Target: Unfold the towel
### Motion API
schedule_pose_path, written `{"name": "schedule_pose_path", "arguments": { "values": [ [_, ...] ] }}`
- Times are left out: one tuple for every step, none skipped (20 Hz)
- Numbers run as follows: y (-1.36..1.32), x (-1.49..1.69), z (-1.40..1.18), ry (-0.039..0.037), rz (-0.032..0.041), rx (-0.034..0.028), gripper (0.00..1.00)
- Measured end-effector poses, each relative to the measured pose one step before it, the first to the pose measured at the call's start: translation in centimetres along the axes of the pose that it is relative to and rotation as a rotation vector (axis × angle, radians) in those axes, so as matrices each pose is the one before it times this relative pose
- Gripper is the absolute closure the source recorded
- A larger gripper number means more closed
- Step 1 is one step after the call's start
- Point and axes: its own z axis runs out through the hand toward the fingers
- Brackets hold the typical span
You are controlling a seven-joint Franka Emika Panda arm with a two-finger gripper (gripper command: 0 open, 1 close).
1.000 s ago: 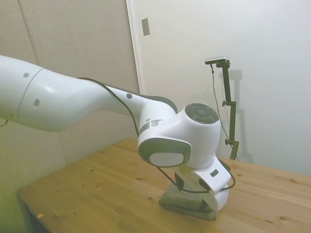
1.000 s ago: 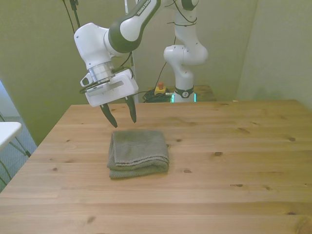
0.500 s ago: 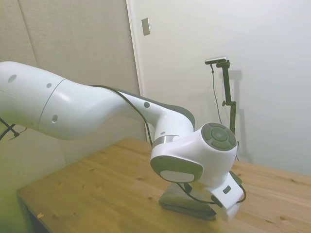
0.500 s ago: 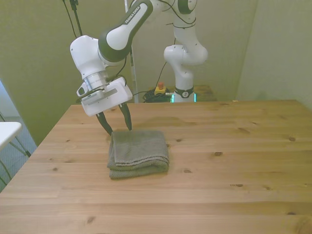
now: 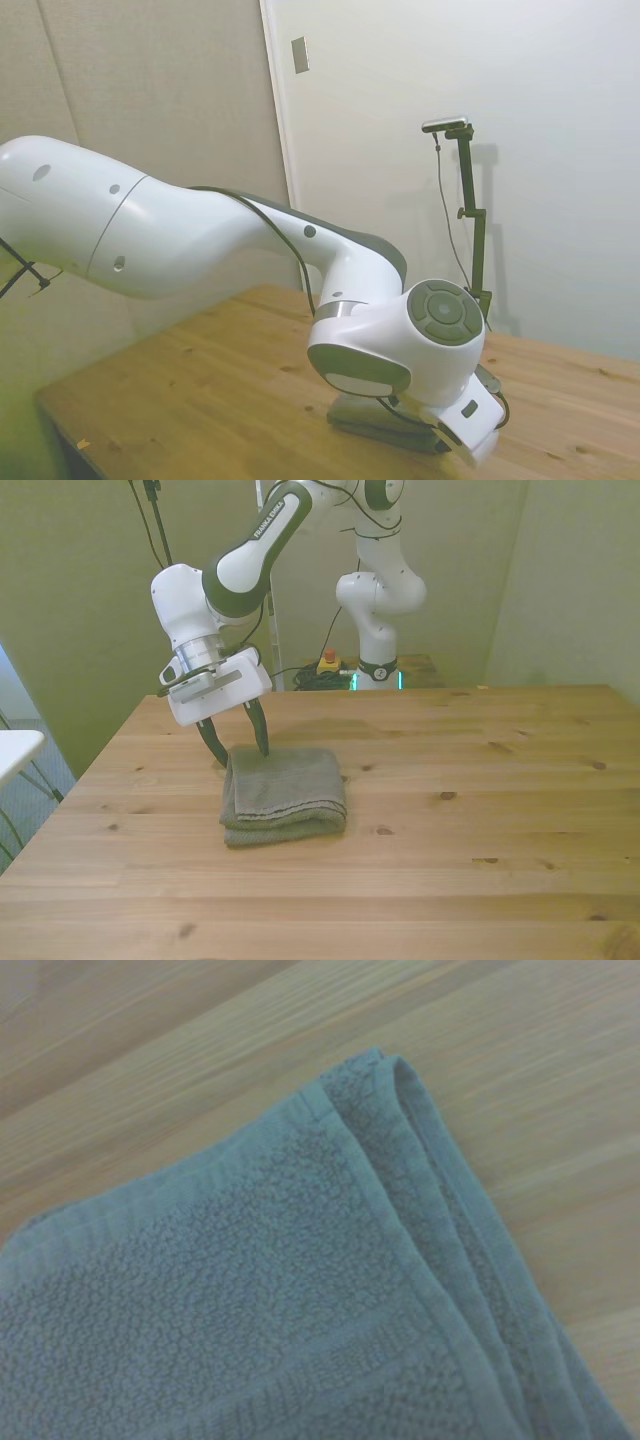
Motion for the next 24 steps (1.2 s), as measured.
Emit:
{"name": "schedule_pose_path", "arguments": {
  "values": [
    [-0.068, -0.033, 0.167, -0.00082, -0.00198, 0.00338, 1.0],
    [-0.03, -0.017, 0.154, -0.00056, -0.00137, 0.00055, 1.0],
    [-0.009, -0.012, 0.148, -0.00099, -0.00051, -0.00112, 1.0],
    [-0.03, -0.033, 0.156, -0.00215, -0.00082, -0.00082, 1.0],
    [-0.078, -0.047, 0.166, -0.00137, -0.00161, -0.00073, 1.0],
    [-0.141, -0.059, 0.19, -0.00007, -0.0027, -0.00085, 1.0],
    [-0.179, -0.051, 0.218, 0.00265, -0.00353, -0.00158, 1.0],
    [-0.182, -0.022, 0.236, 0.00571, -0.00372, -0.00234, 1.0],
    [-0.131, -0.024, 0.271, 0.00409, -0.0029, -0.00281, 1.0],
    [-0.108, -0.028, 0.244, 0.00259, -0.0024, -0.00231, 1.0],
    [-0.041, -0.034, 0.202, -0.00076, -0.00097, -0.00143, 1.0],
    [-0.024, -0.009, 0.107, 0.00071, -0.00063, -0.00094, 1.0],
    [-0.006, 0.023, 0.034, 0.00277, -0.00027, -0.00081, 1.0],
    [0.017, 0.034, 0.034, 0.00297, 0.00009, -0.00107, 1.0],
    [0.019, 0.018, 0.042, 0.00142, 0.00017, -0.00087, 1.0],
    [0.014, -0.001, 0.073, -0.00011, 0.00006, -0.00081, 1.0],
    [-0.023, -0.011, 0.05, 0.00014, -0.00049, -0.0004, 1.0],
    [-0.071, -0.019, 0.031, 0.00025, -0.00129, 0.00004, 1.0],
    [-0.089, -0.007, 0.002, 0.00014, -0.00129, 0.00047, 1.0],
    [-0.101, -0.014, 0.005, -0.00004, -0.00155, 0.00061, 1.0],
    [-0.088, -0.024, 0.004, -0.00018, -0.00133, 0.00063, 1.0],
    [-0.099, -0.038, -0.007, -0.0002, -0.00151, 0.00087, 1.0],
    [-0.141, -0.041, -0.056, 0.00044, -0.00212, 0.00149, 1.0],
    [-0.134, -0.037, -0.073, 0.00074, -0.00183, 0.00151, 1.0]
  ]
}}
